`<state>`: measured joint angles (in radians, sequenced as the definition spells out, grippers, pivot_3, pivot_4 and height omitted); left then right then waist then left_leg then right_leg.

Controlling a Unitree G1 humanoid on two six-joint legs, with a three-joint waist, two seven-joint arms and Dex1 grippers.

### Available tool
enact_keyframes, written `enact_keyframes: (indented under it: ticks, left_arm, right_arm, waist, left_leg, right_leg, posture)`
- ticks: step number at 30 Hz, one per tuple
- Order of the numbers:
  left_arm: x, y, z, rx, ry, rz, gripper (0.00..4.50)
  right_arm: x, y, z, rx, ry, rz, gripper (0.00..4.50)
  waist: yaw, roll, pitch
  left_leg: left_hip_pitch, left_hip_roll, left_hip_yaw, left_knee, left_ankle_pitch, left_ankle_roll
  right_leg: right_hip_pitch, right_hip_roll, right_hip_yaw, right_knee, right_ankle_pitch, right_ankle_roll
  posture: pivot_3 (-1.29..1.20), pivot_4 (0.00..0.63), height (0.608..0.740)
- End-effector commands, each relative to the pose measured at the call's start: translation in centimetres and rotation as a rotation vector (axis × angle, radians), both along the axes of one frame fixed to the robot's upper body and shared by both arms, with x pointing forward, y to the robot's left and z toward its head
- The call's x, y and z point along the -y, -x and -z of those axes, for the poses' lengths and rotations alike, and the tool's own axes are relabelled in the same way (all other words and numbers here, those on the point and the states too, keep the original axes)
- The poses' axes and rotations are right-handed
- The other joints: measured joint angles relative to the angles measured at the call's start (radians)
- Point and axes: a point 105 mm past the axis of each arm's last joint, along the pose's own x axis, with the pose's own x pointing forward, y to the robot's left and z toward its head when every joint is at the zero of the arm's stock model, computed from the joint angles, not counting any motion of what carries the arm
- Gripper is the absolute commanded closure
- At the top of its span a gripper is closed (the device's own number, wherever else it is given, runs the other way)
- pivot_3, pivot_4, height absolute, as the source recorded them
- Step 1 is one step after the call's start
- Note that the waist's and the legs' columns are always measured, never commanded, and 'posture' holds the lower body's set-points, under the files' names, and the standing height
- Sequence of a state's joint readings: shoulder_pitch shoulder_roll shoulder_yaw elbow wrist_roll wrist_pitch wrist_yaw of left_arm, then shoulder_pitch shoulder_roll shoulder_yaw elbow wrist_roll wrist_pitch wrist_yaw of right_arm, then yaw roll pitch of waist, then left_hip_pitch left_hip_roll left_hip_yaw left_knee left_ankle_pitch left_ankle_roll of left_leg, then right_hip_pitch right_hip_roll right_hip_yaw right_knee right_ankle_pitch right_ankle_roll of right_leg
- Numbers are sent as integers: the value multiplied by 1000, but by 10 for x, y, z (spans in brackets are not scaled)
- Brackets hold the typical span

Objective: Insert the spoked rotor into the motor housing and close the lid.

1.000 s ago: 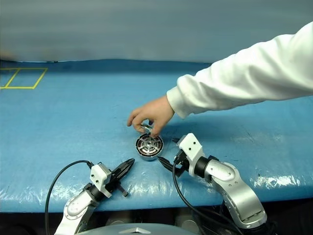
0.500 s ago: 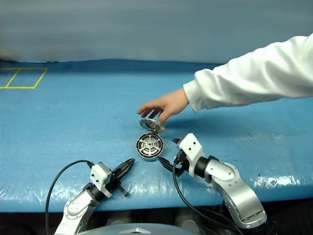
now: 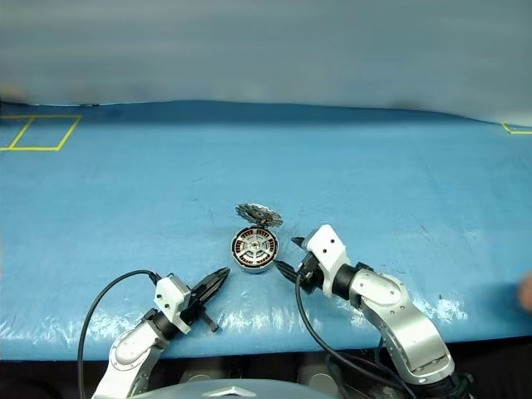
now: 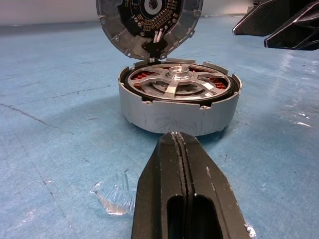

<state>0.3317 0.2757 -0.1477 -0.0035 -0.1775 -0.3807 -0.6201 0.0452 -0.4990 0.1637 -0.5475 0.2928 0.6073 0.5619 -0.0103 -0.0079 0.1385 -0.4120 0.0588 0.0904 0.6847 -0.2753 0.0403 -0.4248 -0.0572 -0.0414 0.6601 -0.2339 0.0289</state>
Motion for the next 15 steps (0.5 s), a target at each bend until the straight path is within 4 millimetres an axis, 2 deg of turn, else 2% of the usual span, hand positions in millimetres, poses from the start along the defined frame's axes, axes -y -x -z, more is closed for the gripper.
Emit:
enact_keyframes:
  ticks: [1,6,7,12,15]
  left_arm:
    - [2,0,-7,30,8,-5,4500]
    - [3,0,-7,29,13,-11,4500]
    - [3,0,-8,30,14,-11,4500]
    - [4,-1,-8,32,16,-10,4500]
    - [4,-2,-8,33,17,-7,4500]
  right_arm:
    - [17,-17,-6,30,65,78,2677]
    - [28,-49,-18,45,105,192,4332]
    - [28,-57,-21,55,107,210,4468]
    - [22,-84,-32,116,123,232,4468]
    - [5,-101,-45,140,23,158,4468]
  waist:
    - [-1,0,0]
    - [-1,0,0]
    - [-1,0,0]
    - [1,0,0]
    - [-1,0,0]
  left_leg:
    - [0,0,0,0,0,0]
    - [0,0,0,0,0,0]
    - [0,0,1,0,0,0]
    - [-1,0,0,-1,0,0]
    - [-1,0,1,-1,0,0]
  right_leg:
    - [0,0,0,0,0,0]
    - [0,0,0,0,1,-1]
    - [0,1,1,1,1,-1]
    - [0,1,0,1,1,-1]
    - [0,1,1,0,2,0]
  posture:
    - [0,150,740]
    - [0,150,740]
    - [0,150,740]
    - [0,150,740]
    - [0,150,740]
